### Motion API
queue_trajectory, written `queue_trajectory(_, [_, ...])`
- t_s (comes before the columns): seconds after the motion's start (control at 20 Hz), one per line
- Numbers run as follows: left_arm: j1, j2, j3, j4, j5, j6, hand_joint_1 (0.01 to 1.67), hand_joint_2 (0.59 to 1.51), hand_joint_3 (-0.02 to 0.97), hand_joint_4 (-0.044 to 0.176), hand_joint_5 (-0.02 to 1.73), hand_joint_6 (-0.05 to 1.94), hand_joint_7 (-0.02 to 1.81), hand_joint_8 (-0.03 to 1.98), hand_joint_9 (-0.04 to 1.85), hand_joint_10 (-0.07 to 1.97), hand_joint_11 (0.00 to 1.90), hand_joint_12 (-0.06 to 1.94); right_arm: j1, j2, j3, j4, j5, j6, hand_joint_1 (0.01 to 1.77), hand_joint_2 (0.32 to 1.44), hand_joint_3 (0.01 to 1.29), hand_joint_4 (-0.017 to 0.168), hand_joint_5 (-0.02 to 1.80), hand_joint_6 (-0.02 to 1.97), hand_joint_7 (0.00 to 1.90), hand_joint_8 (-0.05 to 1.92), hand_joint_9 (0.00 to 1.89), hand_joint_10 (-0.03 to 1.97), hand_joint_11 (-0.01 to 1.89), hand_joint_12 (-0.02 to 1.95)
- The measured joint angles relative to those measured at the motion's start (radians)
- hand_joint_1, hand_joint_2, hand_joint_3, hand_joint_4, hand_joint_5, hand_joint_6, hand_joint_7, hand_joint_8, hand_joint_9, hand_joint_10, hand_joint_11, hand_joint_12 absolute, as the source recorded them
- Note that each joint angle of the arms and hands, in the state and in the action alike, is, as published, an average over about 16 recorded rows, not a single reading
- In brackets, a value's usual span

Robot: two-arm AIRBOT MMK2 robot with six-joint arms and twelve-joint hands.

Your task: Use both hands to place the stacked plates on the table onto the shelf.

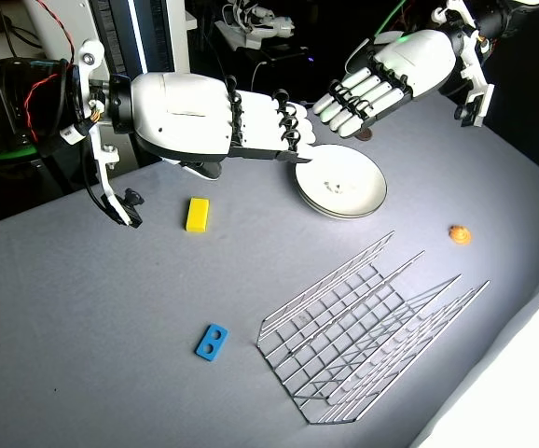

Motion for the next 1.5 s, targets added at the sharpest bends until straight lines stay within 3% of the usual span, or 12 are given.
queue_trajectory(0.3, [0.012, 0.011, -0.032, 0.017, 0.034, -0.007, 0.02, 0.601, 0.972, 0.003, 0.02, -0.01, 0.02, -0.01, 0.02, 0.01, 0.02, -0.01, -0.002, -0.003, 0.0, -0.001, 0.0, -0.004, 1.4, 1.01, 0.02, -0.002, 0.02, 0.02, 0.02, 0.01, 0.02, 0.0, 0.02, 0.07])
queue_trajectory(0.65, [0.136, 0.024, -0.054, -0.048, 0.095, 0.043, 0.02, 0.603, 0.973, 0.003, 0.02, -0.01, 0.02, -0.01, 0.02, 0.01, 0.02, -0.01, -0.003, -0.006, 0.0, -0.002, 0.003, -0.009, 1.4, 1.01, 0.02, -0.002, 0.02, 0.02, 0.02, 0.01, 0.02, 0.0, 0.02, 0.03])
queue_trajectory(1.15, [0.318, 0.035, -0.006, -0.157, 0.151, 0.1, 0.02, 0.609, 0.972, 0.002, 0.02, -0.01, 0.02, -0.01, 0.02, 0.01, 0.02, -0.01, -0.005, -0.007, 0.0, -0.002, 0.007, -0.01, 1.41, 1.01, 0.02, -0.002, 0.02, 0.02, 0.02, 0.01, 0.02, 0.0, 0.02, 0.02])
queue_trajectory(1.5, [0.393, 0.041, 0.04, -0.194, 0.137, 0.129, 0.02, 0.62, 0.96, 0.0, 0.02, -0.01, 0.02, -0.01, 0.02, 0.01, 0.02, -0.01, -0.006, -0.007, 0.0, -0.002, 0.007, -0.01, 1.4, 1.01, 0.02, -0.002, 0.02, 0.02, 0.02, 0.01, 0.01, 0.0, 0.02, 0.07])
